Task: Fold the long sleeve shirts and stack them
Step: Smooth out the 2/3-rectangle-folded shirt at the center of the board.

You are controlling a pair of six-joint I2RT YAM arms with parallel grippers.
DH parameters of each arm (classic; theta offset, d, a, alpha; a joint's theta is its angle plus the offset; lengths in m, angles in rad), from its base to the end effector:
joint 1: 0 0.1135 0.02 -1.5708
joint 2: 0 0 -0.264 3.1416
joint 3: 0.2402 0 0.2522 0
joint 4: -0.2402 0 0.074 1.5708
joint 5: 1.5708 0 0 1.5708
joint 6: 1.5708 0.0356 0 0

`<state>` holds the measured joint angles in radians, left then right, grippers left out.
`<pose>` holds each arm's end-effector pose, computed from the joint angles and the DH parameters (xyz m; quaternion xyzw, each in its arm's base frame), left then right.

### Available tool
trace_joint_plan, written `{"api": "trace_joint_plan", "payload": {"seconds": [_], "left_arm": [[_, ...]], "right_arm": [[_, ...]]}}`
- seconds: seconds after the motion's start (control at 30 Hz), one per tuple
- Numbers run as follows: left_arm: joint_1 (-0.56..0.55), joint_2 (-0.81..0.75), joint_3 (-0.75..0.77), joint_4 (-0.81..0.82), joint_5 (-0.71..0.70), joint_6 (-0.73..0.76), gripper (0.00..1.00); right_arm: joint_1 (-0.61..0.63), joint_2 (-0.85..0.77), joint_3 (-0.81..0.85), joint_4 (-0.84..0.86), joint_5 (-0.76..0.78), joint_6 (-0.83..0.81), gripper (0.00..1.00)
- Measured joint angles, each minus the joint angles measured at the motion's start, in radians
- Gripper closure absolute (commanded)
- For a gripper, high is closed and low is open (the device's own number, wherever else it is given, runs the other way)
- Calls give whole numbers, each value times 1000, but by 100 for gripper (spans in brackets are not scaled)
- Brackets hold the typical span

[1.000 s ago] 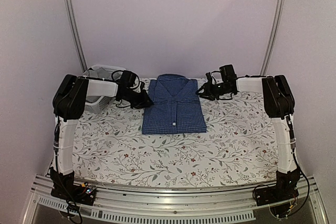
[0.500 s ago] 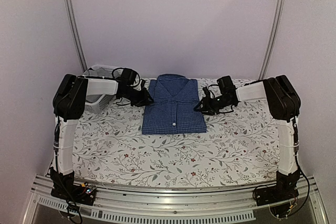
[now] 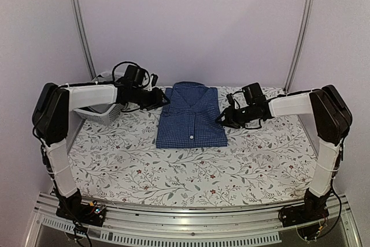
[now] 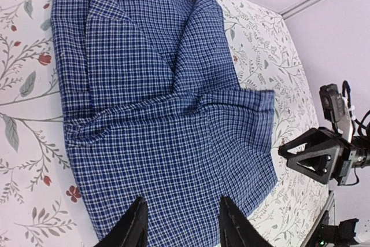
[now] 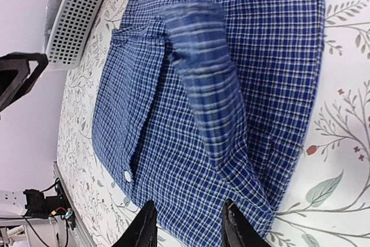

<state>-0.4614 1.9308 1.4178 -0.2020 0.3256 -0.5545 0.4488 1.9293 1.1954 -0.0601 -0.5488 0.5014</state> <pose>0.3864 -0.2049 0.2220 0.0254 0.9000 -0.3280 0.2860 0.3594 0.1937 0.1668 -0.0791 0.8933 0.3898 0.2095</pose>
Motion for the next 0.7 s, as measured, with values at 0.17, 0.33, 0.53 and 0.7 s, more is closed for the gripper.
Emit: {"api": "trace_joint_plan", "payload": {"seconds": [0.17, 0.33, 0.53, 0.7], "left_arm": [[-31, -23, -97, 35, 8, -19, 60], [-40, -23, -169, 33, 21, -39, 63], [-53, -23, -197, 63, 56, -64, 65], [-63, -23, -222, 103, 88, -87, 66]], "right_arm": [[-3, 16, 63, -31, 59, -7, 62], [-3, 23, 121, -39, 96, -21, 61], [4, 45, 136, -30, 42, -18, 64], [27, 97, 102, 41, -33, 24, 64]]}}
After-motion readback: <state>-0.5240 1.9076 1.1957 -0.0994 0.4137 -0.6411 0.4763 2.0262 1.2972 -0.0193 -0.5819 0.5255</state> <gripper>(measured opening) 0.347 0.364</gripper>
